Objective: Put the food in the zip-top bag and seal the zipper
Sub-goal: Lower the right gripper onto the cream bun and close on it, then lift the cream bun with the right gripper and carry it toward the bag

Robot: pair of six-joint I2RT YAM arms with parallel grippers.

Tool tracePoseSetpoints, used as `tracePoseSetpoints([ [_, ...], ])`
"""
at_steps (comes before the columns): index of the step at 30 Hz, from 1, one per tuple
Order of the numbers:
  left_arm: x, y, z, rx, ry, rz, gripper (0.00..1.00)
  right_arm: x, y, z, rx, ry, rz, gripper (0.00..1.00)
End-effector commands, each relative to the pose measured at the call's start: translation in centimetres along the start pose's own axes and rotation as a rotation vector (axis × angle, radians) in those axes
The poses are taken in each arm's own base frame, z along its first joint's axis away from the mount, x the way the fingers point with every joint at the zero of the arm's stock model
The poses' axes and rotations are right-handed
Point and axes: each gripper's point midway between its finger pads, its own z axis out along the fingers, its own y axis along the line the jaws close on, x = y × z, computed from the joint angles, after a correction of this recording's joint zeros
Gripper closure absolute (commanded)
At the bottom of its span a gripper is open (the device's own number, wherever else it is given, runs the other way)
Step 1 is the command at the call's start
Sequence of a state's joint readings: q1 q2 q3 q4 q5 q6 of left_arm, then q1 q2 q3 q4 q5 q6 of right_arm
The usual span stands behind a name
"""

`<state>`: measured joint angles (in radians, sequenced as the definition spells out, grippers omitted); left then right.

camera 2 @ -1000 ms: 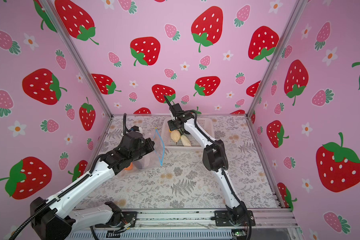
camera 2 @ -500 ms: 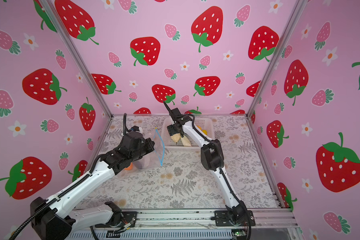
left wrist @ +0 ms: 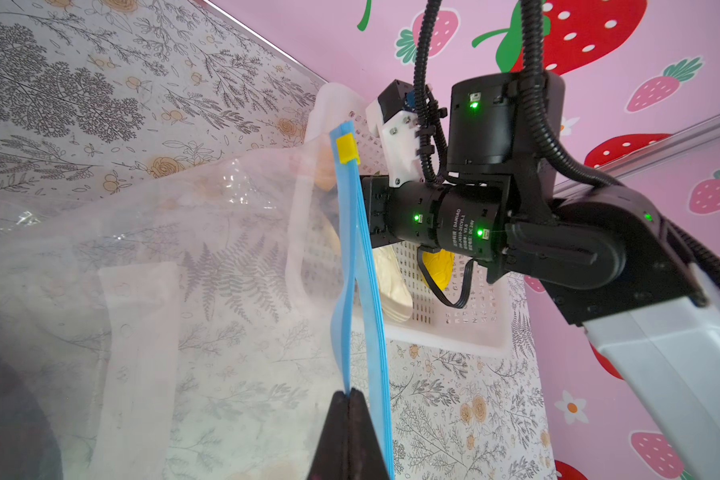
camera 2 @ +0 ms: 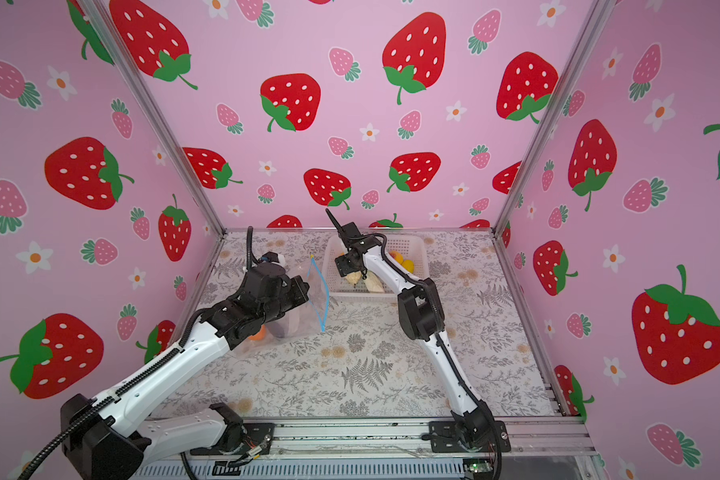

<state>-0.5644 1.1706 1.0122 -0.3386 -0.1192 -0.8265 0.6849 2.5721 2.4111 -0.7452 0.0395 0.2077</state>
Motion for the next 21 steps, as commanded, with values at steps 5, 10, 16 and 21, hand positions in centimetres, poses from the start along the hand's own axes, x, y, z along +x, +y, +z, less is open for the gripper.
tracePoseSetpoints([
  [5, -0.6, -0.3, 0.0, 0.007, -0.020, -0.001, 1.00, 1.1, 0.1, 0.7, -0.008, 0.034, -0.007, 0.31],
  [10, -0.6, -0.2, 0.1, 0.007, -0.019, -0.002, 1.00, 0.4, 0.1, -0.2, -0.015, 0.016, -0.001, 0.33],
  [16, -0.5, -0.3, 0.2, 0.008, -0.015, -0.003, 1.00, -1.6, -0.2, -3.0, -0.014, -0.041, 0.008, 0.35],
  [21, -0.6, -0.3, 0.1, 0.007, -0.017, -0.005, 1.00, -3.0, -0.5, -5.8, -0.028, -0.077, 0.016, 0.37],
])
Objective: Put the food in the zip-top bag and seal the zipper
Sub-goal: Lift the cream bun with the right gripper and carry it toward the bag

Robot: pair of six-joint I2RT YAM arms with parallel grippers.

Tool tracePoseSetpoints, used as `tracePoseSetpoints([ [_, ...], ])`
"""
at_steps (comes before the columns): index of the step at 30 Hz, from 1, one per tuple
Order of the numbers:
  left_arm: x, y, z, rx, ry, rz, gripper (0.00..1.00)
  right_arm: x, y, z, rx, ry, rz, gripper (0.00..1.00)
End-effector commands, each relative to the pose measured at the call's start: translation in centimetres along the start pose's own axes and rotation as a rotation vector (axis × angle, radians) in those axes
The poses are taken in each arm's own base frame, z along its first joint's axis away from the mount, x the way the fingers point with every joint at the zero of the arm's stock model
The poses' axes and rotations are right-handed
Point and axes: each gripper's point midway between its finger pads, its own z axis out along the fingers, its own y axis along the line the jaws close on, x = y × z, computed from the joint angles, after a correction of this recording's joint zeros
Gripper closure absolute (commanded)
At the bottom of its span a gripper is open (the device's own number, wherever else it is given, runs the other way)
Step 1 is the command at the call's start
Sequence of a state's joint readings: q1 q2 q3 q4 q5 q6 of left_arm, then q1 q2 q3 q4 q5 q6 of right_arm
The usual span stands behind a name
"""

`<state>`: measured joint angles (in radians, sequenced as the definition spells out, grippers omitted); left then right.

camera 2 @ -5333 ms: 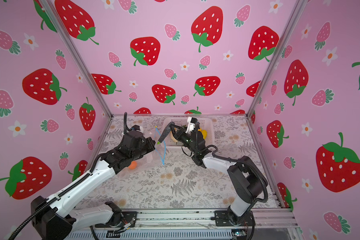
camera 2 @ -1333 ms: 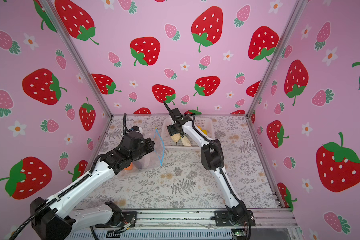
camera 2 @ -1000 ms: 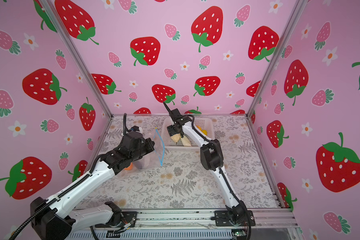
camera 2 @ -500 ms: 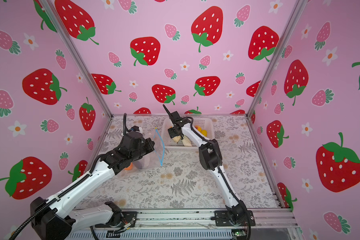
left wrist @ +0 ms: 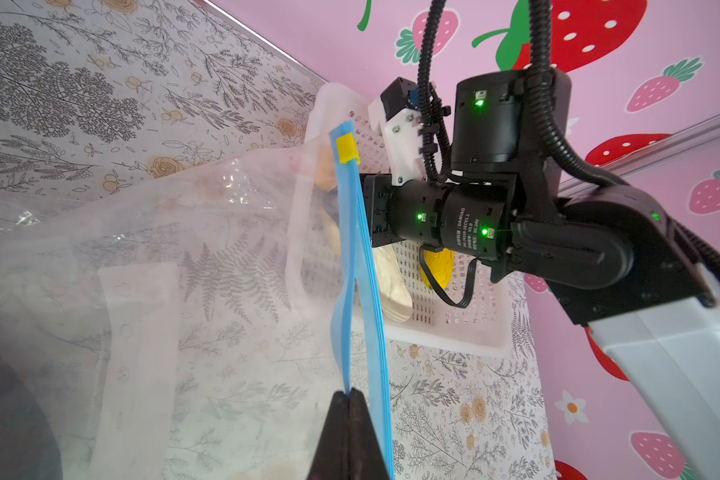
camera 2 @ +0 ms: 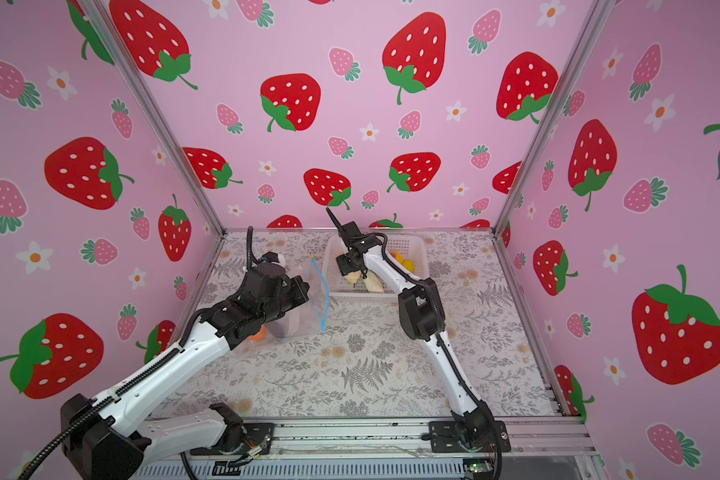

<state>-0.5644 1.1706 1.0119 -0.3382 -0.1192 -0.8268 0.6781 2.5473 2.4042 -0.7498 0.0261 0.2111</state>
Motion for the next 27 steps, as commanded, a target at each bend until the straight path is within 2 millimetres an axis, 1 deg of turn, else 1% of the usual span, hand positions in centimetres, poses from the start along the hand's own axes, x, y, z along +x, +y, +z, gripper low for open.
tracePoseSetpoints([
  [1, -0.6, -0.3, 0.1, 0.007, -0.018, -0.007, 1.00, -2.7, -0.2, -5.3, -0.025, -0.071, 0.007, 0.37],
  [5, -0.6, -0.4, 0.1, 0.009, -0.017, -0.005, 1.00, -3.5, 0.4, -7.7, -0.063, -0.102, 0.008, 0.37],
  [9, -0.7, -0.4, 0.2, 0.009, -0.017, -0.008, 1.00, -4.0, 1.6, -10.4, -0.134, -0.133, 0.012, 0.38],
  [13, -0.8, -0.6, 0.1, 0.012, -0.016, -0.008, 1.00, -4.4, 2.6, -13.7, -0.201, -0.182, 0.012, 0.39],
  [16, -0.9, -0.8, 0.1, 0.016, -0.017, -0.008, 1.00, -4.2, 3.2, -16.4, -0.239, -0.225, 0.015, 0.40],
  [19, -1.0, -0.9, 0.0, 0.018, -0.019, -0.007, 1.00, -3.3, 3.7, -18.5, -0.278, -0.263, 0.023, 0.41],
  [25, -1.2, -1.2, -0.3, 0.024, -0.019, -0.004, 1.00, -0.2, 5.0, -22.0, -0.378, -0.344, 0.075, 0.42],
  [26, -1.3, -1.2, -0.3, 0.024, -0.020, -0.005, 1.00, 0.7, 5.3, -22.4, -0.398, -0.338, 0.087, 0.43],
  [27, -1.3, -1.3, -0.4, 0.026, -0.019, -0.005, 1.00, 0.7, 5.6, -23.0, -0.421, -0.362, 0.097, 0.43],
])
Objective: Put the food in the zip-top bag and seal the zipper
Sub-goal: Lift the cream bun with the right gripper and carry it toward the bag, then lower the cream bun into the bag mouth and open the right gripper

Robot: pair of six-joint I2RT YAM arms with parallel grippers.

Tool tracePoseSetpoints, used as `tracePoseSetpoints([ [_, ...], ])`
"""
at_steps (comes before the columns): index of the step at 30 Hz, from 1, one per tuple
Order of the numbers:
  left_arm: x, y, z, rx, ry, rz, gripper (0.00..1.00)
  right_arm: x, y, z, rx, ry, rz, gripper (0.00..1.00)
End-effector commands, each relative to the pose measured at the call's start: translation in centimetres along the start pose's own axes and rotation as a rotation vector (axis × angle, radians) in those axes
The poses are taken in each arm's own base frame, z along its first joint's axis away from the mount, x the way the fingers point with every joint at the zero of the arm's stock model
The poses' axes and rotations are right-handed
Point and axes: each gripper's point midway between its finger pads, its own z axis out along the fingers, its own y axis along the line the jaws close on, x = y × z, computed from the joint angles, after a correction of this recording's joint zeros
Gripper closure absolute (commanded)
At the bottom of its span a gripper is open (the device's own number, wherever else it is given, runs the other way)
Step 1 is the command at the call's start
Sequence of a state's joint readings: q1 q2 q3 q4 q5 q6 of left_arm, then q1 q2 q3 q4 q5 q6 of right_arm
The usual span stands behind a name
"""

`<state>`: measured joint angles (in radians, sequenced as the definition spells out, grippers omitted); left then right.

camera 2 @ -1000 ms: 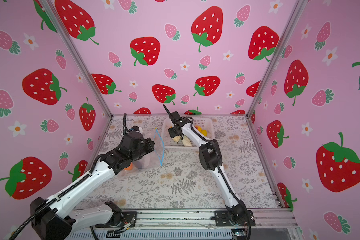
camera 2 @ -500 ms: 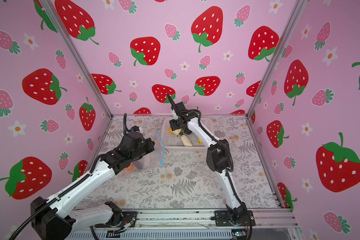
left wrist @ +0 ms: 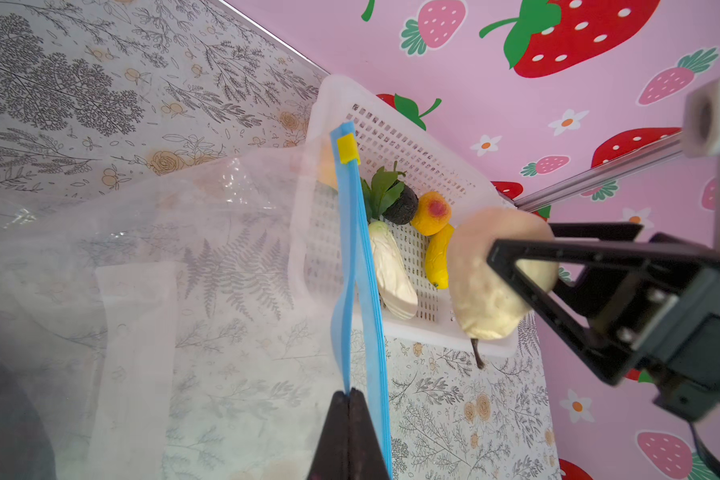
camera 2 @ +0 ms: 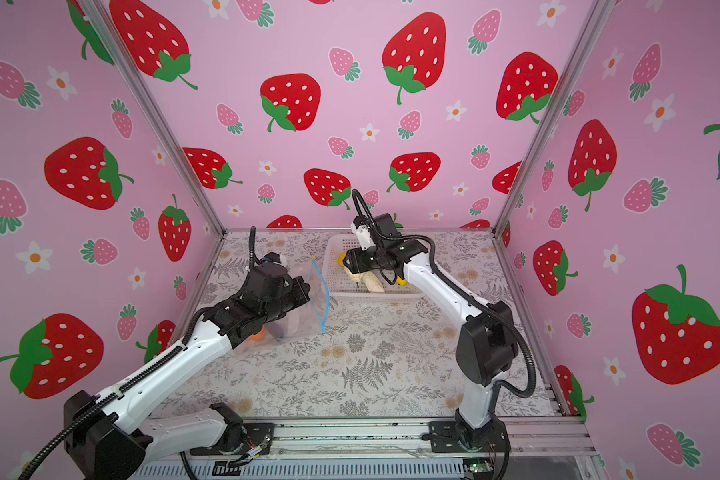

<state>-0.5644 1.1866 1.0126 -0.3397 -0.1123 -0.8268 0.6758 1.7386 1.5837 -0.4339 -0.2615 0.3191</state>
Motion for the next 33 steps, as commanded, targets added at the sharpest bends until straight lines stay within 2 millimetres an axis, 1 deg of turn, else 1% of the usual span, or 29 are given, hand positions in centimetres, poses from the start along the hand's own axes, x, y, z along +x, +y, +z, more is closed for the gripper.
tracePoseSetpoints([
  [1, -1.7, -1.5, -0.9, 0.034, -0.036, -0.005, 1.00, -1.3, 2.9, -1.9, -0.125, -0.115, 0.037, 0.43],
  [3, -1.8, -1.6, -0.9, 0.037, -0.038, -0.006, 1.00, -0.9, 4.2, -2.6, -0.187, -0.141, 0.069, 0.43],
  [6, -2.0, -1.8, -1.0, 0.043, -0.039, -0.008, 1.00, -0.9, 5.8, -3.4, -0.252, -0.187, 0.123, 0.45],
  [10, -2.2, -2.1, -1.2, 0.047, -0.039, -0.009, 1.00, -1.1, 7.4, -3.7, -0.325, -0.240, 0.179, 0.46],
  [12, -2.3, -2.1, -1.4, 0.046, -0.042, -0.010, 1.00, -1.2, 7.9, -3.6, -0.341, -0.261, 0.189, 0.46],
  [20, -2.5, -2.1, -1.9, 0.046, -0.052, -0.007, 1.00, -1.7, 9.5, -3.3, -0.376, -0.294, 0.205, 0.47],
  [24, -2.5, -2.1, -1.8, 0.049, -0.052, -0.010, 1.00, -1.5, 10.4, -3.1, -0.390, -0.292, 0.206, 0.47],
  [26, -2.5, -2.2, -1.8, 0.053, -0.050, -0.012, 1.00, -1.2, 10.5, -2.6, -0.387, -0.286, 0.209, 0.47],
  [33, -2.8, -2.5, -2.4, 0.066, -0.063, -0.012, 1.00, 0.9, 9.8, -0.7, -0.366, -0.236, 0.241, 0.47],
])
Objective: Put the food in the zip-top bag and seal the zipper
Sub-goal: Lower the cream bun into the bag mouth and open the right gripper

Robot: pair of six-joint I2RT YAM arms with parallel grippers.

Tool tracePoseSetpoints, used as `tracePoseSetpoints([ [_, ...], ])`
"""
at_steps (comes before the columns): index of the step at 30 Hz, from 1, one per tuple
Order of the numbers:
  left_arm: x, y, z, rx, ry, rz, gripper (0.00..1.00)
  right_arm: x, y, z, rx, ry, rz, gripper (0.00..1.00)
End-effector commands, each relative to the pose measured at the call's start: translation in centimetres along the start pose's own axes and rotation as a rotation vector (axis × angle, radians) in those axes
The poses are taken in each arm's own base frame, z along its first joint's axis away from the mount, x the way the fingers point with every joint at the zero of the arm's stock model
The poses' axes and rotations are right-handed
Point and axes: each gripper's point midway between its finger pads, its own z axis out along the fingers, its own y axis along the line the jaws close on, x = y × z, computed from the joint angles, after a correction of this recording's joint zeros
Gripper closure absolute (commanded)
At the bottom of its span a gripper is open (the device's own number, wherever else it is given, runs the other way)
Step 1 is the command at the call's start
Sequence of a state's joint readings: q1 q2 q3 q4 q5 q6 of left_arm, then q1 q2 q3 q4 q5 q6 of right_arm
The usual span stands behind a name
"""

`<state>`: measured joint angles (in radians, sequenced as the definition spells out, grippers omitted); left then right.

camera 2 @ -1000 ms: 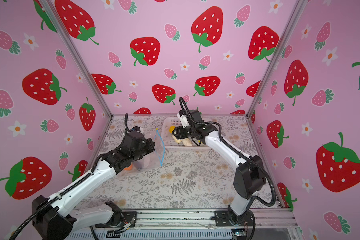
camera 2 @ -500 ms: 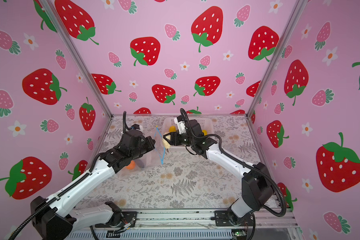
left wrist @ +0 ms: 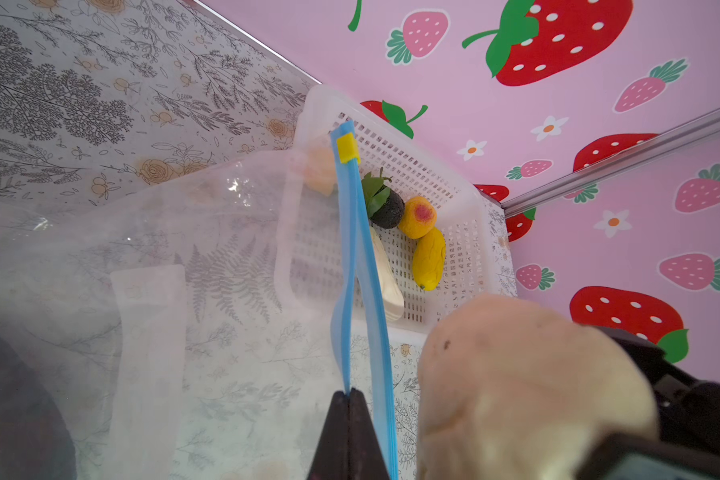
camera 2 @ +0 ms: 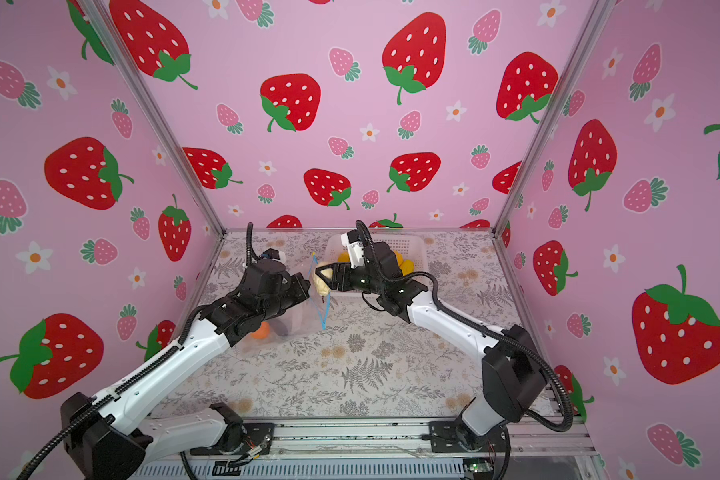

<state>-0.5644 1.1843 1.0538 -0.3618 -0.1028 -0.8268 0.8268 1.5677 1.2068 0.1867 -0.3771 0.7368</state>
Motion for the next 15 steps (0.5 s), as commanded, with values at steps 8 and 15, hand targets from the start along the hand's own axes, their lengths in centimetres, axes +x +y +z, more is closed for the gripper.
tracePoseSetpoints([
  [8, -2.2, -1.5, -2.1, 0.053, -0.072, -0.012, 1.00, 2.1, -2.5, 1.1, 0.054, 0.022, 0.043, 0.47],
  [15, -2.3, -1.7, -2.3, 0.064, -0.075, -0.014, 1.00, 2.4, -3.1, 2.2, 0.070, 0.044, 0.046, 0.47],
])
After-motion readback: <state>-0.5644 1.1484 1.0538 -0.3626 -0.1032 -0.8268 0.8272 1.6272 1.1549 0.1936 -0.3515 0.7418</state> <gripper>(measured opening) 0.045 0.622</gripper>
